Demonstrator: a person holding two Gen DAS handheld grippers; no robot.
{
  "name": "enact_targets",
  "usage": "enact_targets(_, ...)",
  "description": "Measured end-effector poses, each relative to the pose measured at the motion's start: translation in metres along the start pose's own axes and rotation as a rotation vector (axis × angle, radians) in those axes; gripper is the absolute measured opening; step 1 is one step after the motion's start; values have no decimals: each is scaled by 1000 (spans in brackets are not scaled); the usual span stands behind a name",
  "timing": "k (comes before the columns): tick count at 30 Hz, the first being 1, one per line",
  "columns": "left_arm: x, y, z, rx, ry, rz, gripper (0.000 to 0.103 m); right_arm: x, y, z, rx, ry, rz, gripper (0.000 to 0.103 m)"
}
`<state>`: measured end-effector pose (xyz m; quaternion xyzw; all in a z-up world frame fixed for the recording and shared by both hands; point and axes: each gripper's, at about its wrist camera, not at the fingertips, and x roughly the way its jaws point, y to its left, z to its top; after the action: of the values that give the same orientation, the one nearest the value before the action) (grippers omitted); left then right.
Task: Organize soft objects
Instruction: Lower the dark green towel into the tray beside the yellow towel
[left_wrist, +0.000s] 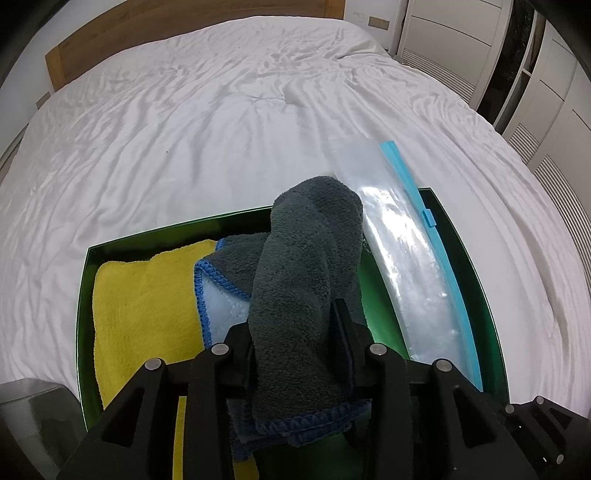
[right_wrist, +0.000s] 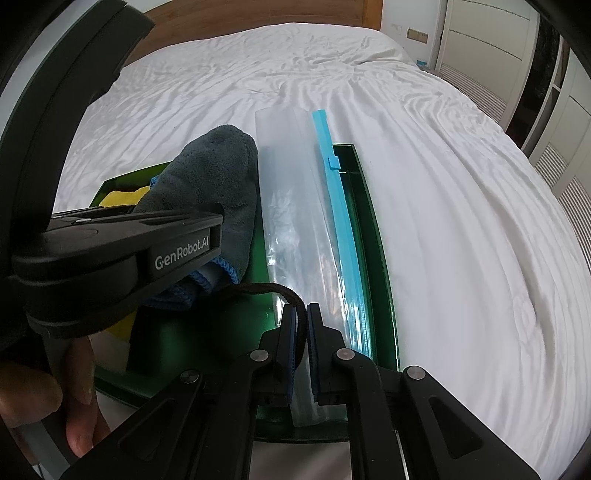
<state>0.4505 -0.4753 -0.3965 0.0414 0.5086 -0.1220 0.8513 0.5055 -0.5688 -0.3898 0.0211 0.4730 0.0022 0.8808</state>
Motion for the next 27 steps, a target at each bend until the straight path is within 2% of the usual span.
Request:
enact_targets(5, 0, 0, 0, 1, 0, 0, 35, -1, 0, -1, 4, 0, 2, 8)
enact_targets(8, 0, 0, 0, 0, 1, 0, 39, -1, -1, -1, 4, 0, 3, 16)
enact_targets(12, 0, 0, 0, -3, 0, -1, 51, -4, -2, -2, 10, -9, 4, 35)
enact_targets(15, -1, -2, -1, -3, -4, 2, 56, -6, -2, -2, 12, -17, 8, 36)
enact_targets(17, -4, -2, -1, -7, -13, -1, 64, -9, -2, -3, 11, -19, 10, 39)
enact_targets(19, -9, -2, 0, -8, -31, -1, 78, -12, -3, -4, 11, -25, 15, 42)
enact_targets(21, -15, -1, 1, -16, -48, -7, 84, -16, -4, -5, 12, -30, 16, 47)
enact_targets(22, -18, 0, 2, -20, -54, -10, 86, -18, -4, -6, 14, -33, 17, 52)
enact_targets(26, -28, 4, 6, -33, -75, -17, 92, -25, -4, -5, 13, -45, 26, 55)
enact_targets(27, -30, 6, 7, -39, -80, -20, 92, -26, -4, -5, 13, -48, 27, 60)
